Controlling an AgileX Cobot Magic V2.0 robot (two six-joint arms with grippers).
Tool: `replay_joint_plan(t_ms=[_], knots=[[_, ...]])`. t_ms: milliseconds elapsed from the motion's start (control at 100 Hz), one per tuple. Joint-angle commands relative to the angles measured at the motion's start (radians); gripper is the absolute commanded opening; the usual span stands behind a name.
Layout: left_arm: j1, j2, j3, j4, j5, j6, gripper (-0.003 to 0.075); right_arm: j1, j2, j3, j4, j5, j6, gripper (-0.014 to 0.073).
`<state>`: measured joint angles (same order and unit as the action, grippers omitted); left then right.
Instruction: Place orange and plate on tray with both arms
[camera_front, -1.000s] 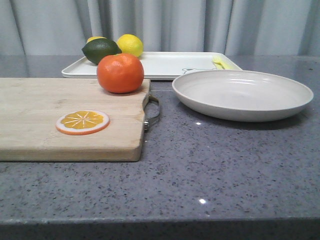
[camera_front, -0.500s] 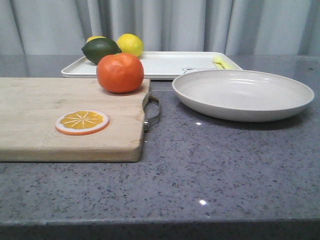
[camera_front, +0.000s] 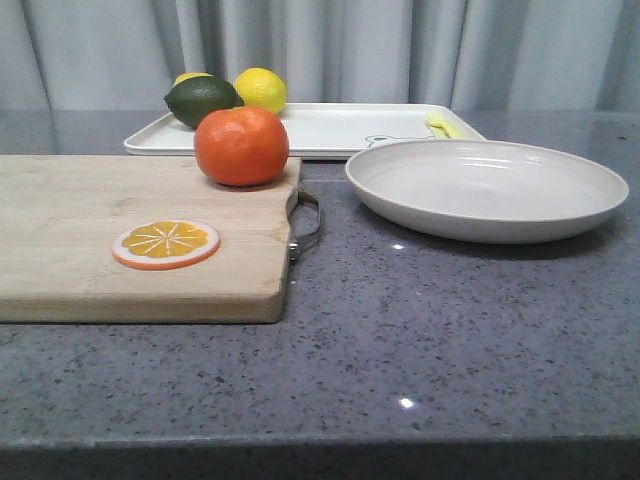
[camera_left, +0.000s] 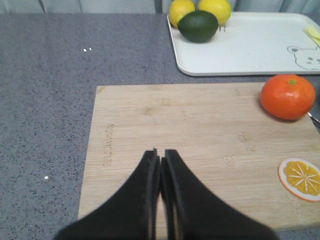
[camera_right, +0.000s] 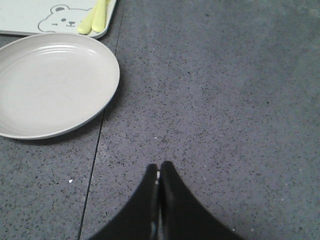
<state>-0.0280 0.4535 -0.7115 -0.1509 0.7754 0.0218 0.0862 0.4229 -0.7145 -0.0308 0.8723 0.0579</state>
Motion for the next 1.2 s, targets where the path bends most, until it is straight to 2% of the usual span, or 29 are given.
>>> replay_joint_plan(t_ms=[0,160,420,490,580,670,760,870,940,1000,1190], knots=[[0.003,0.089,-0.101,-0.05,0.016,0.017,-0.002,-0.005,0.071,-0.066,-0.007,-0.047,-0.016,-0.0102],[0.003,0.181,-0.157,-0.081,0.034,0.063,-0.002,-0.005,0.101,-0.07,-0.005,-0.105,-0.016,-0.0102],[0.003,0.23,-0.158,-0.084,0.038,0.079,-0.002,-0.005,0.101,-0.07,-0.005,-0.106,-0.016,-0.0089],[0.003,0.23,-0.158,-0.092,0.038,0.111,-0.0019,-0.005,0.101,-0.07,-0.004,-0.1,-0.016,-0.0024],[0.003,0.23,-0.158,-0.123,0.046,0.154,-0.0008,-0.005,0.101,-0.07,-0.004,-0.099,-0.016,0.0148],[0.003,0.23,-0.158,-0.169,0.059,0.199,0.0071,-0.005,0.101,-0.07,-0.004,-0.101,-0.016,0.0363],[0.003,0.23,-0.158,-0.19,0.059,0.214,0.0229,-0.005,0.101,-0.07,-0.004,-0.104,-0.016,0.051],[0.003,0.23,-0.158,-0.19,0.057,0.214,0.0495,-0.005,0.101,-0.07,-0.004,-0.104,-0.016,0.0541],[0.003,0.23,-0.158,-0.19,0.05,0.214,0.0606,-0.005,0.101,-0.07,-0.004,-0.104,-0.016,0.054],[0.003,0.23,-0.158,-0.19,0.05,0.214,0.0635,-0.005,0.101,-0.07,-0.004,-0.104,-0.016,0.054],[0.003,0.232,-0.158,-0.235,-0.007,0.223,0.06,-0.005,0.101,-0.07,-0.004,-0.104,-0.016,0.054]])
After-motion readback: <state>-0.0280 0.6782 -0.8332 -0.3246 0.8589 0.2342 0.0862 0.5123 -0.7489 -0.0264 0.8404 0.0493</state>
